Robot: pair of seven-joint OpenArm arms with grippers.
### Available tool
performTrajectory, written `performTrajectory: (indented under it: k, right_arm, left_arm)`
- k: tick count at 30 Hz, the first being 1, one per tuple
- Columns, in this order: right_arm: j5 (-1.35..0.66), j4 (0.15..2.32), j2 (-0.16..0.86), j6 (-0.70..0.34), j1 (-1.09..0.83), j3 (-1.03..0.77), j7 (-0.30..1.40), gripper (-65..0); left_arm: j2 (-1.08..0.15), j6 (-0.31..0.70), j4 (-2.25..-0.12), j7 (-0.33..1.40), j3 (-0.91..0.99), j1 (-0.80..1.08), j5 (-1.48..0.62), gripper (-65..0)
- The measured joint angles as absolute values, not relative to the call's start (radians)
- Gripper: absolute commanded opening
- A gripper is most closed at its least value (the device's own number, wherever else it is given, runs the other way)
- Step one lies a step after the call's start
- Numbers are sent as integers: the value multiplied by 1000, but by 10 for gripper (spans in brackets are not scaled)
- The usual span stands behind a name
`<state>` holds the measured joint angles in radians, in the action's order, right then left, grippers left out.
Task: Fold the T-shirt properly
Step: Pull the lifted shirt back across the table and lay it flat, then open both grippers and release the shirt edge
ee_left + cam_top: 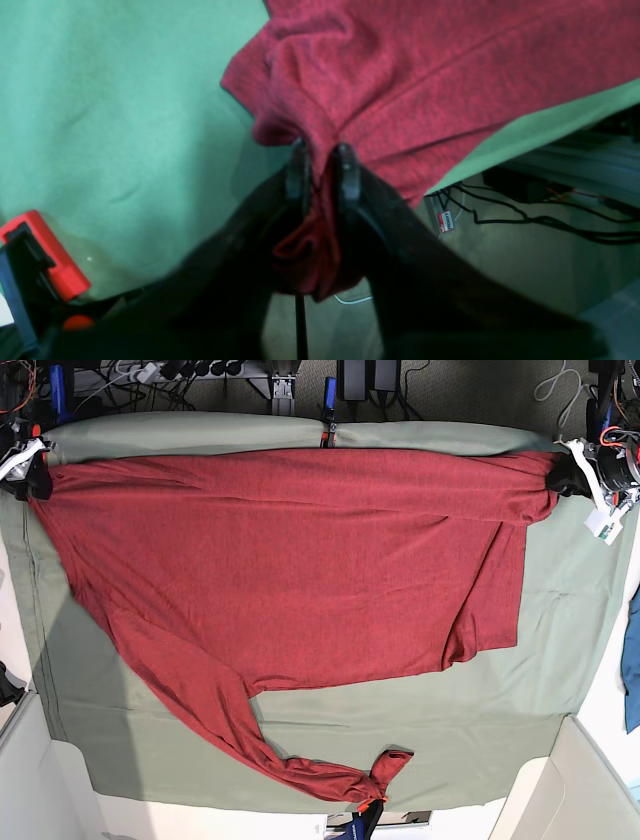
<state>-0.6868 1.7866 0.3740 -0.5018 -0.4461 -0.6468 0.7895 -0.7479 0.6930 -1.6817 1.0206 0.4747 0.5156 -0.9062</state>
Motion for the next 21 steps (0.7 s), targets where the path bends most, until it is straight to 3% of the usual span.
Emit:
performTrajectory:
  k: [6,13,21]
  right_arm:
    - [-678,1787,374,-502,-446,-649,785,-408]
    - [-677,1787,374,-498,-385,-720,775,-408]
    - [-678,1779,374,-493,-202,-720,761,-408]
  left_arm:
    - [-748,693,-1682,1062,474,516,-907,-313]
    - [-748,693,-1697,1069,598,515,-1079,-310]
    - [-751,693,-1703,1000,606,362,-1033,-310]
